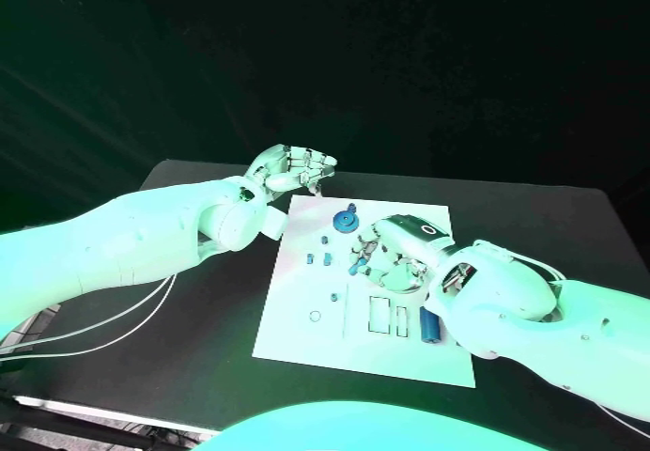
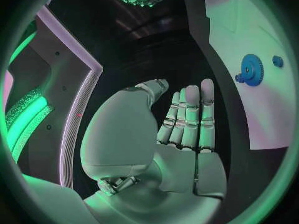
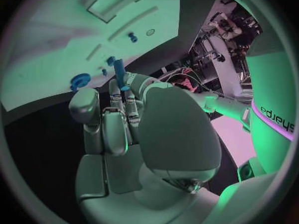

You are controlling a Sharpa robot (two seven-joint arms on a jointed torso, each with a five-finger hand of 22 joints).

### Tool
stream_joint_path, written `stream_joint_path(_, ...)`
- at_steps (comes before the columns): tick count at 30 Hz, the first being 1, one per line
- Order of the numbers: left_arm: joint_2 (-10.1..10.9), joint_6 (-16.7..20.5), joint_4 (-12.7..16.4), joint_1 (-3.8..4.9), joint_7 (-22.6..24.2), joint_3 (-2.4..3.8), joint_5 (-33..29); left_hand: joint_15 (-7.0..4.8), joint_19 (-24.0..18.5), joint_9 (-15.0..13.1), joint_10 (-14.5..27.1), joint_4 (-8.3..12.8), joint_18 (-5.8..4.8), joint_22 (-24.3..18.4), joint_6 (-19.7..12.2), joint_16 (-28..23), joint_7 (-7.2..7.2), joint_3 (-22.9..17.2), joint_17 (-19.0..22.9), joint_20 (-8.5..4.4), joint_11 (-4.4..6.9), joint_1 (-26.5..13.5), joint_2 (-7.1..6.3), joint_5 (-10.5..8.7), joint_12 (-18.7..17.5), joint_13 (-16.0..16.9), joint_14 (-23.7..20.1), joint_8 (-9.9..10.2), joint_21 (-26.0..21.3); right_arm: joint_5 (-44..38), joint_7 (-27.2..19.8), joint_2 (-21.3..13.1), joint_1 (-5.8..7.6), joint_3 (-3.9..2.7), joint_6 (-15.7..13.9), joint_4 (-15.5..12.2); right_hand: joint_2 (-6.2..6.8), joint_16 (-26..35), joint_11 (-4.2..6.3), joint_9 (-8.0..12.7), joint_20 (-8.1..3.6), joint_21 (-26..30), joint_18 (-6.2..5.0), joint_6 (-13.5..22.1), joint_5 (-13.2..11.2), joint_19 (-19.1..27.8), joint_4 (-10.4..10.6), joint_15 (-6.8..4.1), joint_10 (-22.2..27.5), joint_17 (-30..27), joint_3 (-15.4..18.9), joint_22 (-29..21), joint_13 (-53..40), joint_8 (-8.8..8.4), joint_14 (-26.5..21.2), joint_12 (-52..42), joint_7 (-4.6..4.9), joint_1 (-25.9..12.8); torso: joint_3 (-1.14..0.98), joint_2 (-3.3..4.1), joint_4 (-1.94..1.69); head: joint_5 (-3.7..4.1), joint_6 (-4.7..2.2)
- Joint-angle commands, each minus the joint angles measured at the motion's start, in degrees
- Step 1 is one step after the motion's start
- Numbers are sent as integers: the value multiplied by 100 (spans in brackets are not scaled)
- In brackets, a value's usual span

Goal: Assemble the parts on the task board

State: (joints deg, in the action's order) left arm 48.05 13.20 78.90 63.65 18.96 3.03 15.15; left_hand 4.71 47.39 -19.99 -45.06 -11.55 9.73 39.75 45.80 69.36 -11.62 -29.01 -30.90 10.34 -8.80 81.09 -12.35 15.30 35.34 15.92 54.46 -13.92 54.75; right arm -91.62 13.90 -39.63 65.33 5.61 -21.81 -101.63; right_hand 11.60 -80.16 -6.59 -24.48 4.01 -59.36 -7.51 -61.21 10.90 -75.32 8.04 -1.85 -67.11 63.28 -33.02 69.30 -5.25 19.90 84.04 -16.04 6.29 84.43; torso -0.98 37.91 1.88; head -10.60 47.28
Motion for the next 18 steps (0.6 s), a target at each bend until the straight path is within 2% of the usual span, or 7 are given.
stream_joint_path(1,-39,-90,-25,5,74,4,-9,6,1,-6,21,-31,81,-4,41,38,-33,-3,7,19,25,1,45,5,31,-6,-33,-33,-17,101,-192,156,-84,12,-11,-17,-70,-21,447,5,-7,21,98,33,19,0,5,-25,-496,-23,-46,-10,-203,26,104,0,-2,-8,3,0,-7,-28,4)
stream_joint_path(6,-90,-100,-85,3,82,4,-16,6,1,-6,21,-31,81,-4,41,38,-33,-3,7,19,25,1,45,5,31,-6,-33,-33,-17,102,-253,442,-221,52,32,28,-71,-16,445,-3,-7,27,97,42,18,3,-7,-23,-493,-32,-59,-11,-207,28,101,7,2,-12,-2,5,-15,-65,6)
stream_joint_path(9,-106,-103,-99,3,85,4,-19,6,1,-6,21,-31,81,-4,41,38,-33,-3,7,19,25,1,45,5,31,-6,-33,-33,-17,95,-281,620,-337,88,127,132,-71,-14,444,-6,-7,42,94,45,18,11,-13,-23,-492,-38,-64,-20,-209,28,100,10,3,-14,-7,12,-11,-109,31)
stream_joint_path(13,-114,-106,-106,3,85,4,-20,6,1,-6,21,-31,81,-4,41,38,-33,-3,7,19,25,1,45,5,31,-6,-33,-33,-17,56,-291,741,-431,112,228,274,-73,-10,439,-13,-6,68,89,57,17,24,-24,-20,-485,-46,-76,-34,-213,29,97,20,8,-22,3,11,4,-155,45)
stream_joint_path(18,-119,-110,-101,3,81,4,-20,6,1,-6,21,-31,81,-4,41,38,-33,-3,7,19,25,1,45,5,31,-6,-33,-33,-17,28,-295,820,-508,146,312,403,-77,-8,436,-20,-5,68,89,67,15,25,-32,-17,-480,-46,-87,-31,-216,29,97,28,12,-31,1,14,-9,-183,79)
